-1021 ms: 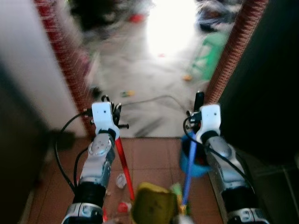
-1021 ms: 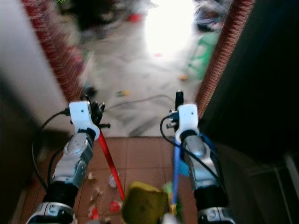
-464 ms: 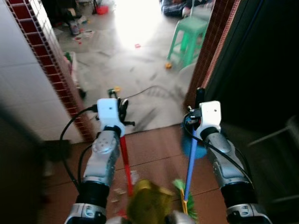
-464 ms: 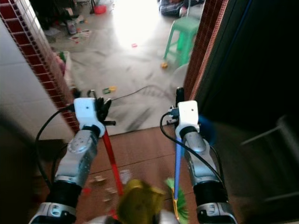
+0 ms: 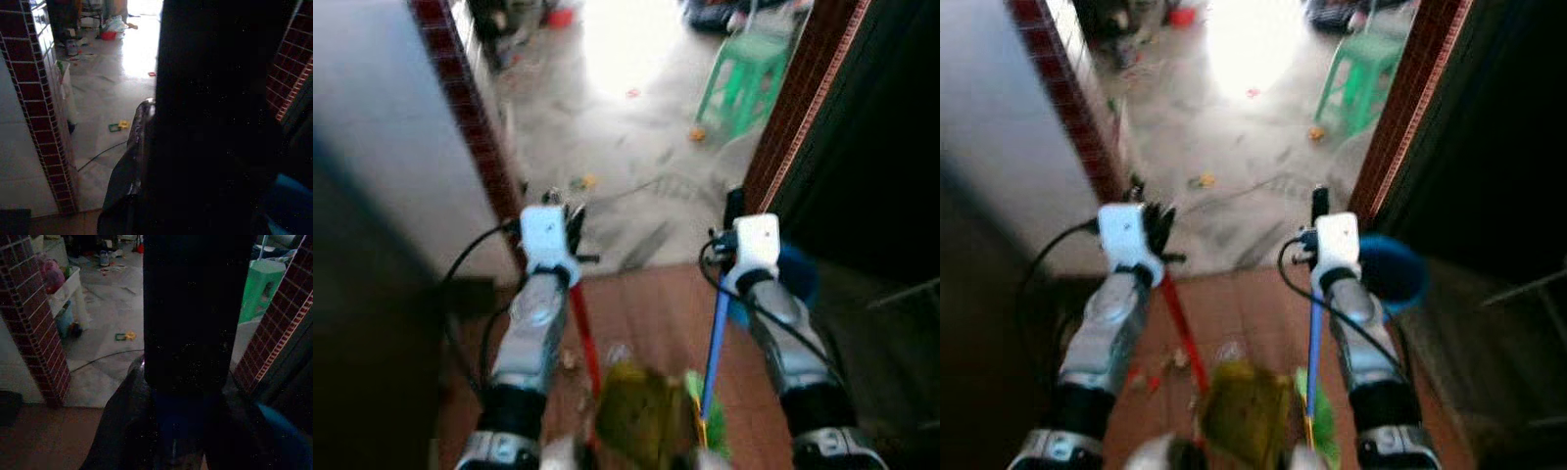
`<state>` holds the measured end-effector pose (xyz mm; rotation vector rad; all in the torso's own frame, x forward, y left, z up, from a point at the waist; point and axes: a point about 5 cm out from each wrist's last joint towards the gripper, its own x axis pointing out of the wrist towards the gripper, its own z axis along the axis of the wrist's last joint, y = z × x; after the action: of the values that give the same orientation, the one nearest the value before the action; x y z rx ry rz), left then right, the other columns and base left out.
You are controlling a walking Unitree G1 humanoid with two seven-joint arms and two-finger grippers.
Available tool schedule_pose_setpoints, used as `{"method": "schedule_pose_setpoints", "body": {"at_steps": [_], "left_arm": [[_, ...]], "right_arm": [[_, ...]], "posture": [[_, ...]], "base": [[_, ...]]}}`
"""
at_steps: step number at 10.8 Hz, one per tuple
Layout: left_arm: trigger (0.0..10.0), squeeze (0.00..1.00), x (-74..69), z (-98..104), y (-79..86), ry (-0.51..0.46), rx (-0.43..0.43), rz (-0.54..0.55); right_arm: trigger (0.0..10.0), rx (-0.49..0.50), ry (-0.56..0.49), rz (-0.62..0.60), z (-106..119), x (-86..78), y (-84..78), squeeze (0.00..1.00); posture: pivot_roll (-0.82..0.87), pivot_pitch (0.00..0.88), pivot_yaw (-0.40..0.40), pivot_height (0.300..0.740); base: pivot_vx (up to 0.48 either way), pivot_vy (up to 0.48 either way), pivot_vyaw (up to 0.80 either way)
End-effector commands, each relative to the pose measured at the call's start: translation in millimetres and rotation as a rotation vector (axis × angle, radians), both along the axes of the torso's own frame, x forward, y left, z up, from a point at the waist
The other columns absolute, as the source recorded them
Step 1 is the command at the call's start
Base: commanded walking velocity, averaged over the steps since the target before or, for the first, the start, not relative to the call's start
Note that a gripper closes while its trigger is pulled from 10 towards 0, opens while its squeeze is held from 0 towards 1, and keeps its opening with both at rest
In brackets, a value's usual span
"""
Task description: Sweep floor
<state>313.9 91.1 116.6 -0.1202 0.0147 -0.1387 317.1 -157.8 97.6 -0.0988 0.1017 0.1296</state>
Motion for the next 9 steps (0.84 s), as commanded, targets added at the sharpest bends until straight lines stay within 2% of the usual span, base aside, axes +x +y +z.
{"method": "schedule_pose_setpoints", "body": {"at_steps": [1,6,9], "left_arm": [[10.0,0.00,0.7,7.4,-0.5,-0.028,-0.005,0.007],[10.0,0.00,1.8,7.5,0.4,-0.022,0.006,0.014],[10.0,0.00,2.4,6.5,4.5,-0.028,0.025,0.034]], "right_arm": [[10.0,0.004,-0.007,-0.002,1.8,0.7,-0.7,0.00],[10.0,0.006,-0.020,0.003,3.1,0.7,1.4,0.00],[10.0,0.015,-0.029,0.006,2.7,-0.1,1.6,0.00]], "posture": [[-0.08,0.000,0.028,0.740],[-0.08,0.000,0.036,0.740],[-0.07,0.000,0.041,0.740]], "base": [[-0.409,0.000,0.00],[-0.391,0.000,0.00],[0.000,0.000,0.00]]}}
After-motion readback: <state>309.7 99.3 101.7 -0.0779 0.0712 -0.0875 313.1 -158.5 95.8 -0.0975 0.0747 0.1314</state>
